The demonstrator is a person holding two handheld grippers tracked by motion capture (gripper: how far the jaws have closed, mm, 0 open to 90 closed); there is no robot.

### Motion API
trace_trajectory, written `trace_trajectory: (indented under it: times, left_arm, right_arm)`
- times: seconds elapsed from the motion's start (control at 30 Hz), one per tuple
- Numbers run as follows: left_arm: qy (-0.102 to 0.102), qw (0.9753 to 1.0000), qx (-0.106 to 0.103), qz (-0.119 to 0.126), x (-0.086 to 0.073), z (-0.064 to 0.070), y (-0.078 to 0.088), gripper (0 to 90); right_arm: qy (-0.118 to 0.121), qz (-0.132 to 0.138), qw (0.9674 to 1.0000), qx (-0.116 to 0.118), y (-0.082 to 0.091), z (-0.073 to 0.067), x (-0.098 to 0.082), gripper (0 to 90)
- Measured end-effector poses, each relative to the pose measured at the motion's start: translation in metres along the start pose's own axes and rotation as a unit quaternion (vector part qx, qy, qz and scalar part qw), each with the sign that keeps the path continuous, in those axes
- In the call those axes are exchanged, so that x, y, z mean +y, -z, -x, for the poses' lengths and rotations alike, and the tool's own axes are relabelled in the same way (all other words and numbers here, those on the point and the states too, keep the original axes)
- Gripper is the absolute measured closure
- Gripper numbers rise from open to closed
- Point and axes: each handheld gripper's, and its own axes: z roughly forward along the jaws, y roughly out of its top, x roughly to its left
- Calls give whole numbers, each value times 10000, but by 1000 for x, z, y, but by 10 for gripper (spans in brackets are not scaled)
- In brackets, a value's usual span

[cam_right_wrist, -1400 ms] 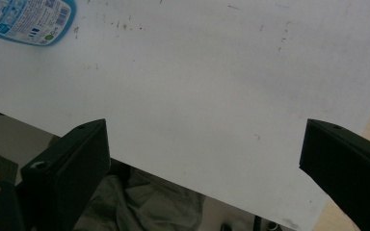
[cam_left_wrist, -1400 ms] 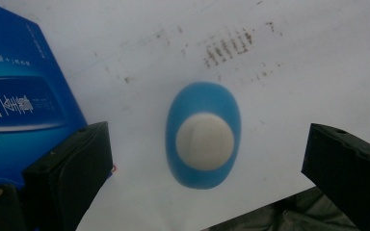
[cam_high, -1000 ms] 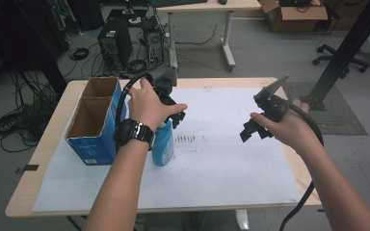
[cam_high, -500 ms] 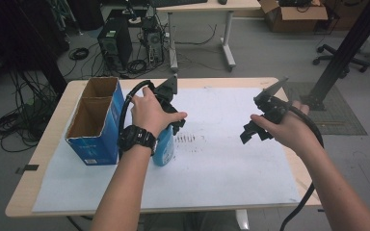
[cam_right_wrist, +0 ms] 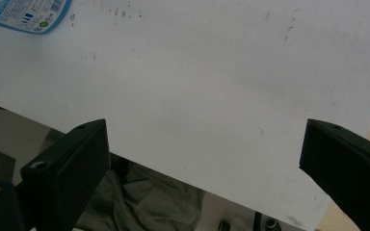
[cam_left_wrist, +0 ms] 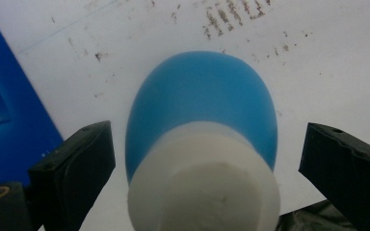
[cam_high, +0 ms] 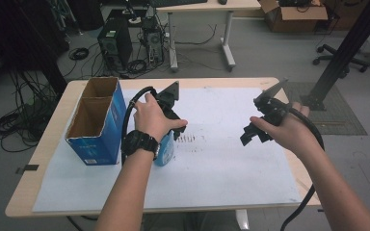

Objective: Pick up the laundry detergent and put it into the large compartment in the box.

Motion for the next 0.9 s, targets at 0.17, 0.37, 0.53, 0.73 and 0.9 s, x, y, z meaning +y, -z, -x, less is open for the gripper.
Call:
trace_trajectory:
  times: [0.17, 0.37, 0.53, 0.73, 0.9]
  left_arm:
    - [3, 10000, -5, -7, 1, 0, -2, 58]
    - [7, 10000, -18, -10, 1, -1, -3, 109]
    - [0, 10000, -7, -5, 1, -1, -3, 118]
    - [-31, 10000, -35, -55, 1, 0, -5, 147]
    - [-42, 10000, -22, -71, 1, -1, -6, 176]
  right_arm:
    - [-24, 3, 10000, 5, 0, 1, 0, 38]
    - [-9, -13, 10000, 14, -1, 1, 0, 38]
    - [-33, -28, 10000, 10, -2, 1, 0, 38]
    - [-12, -41, 10000, 2, -3, 2, 0, 38]
    - [-16, -51, 10000, -9, -3, 2, -1, 38]
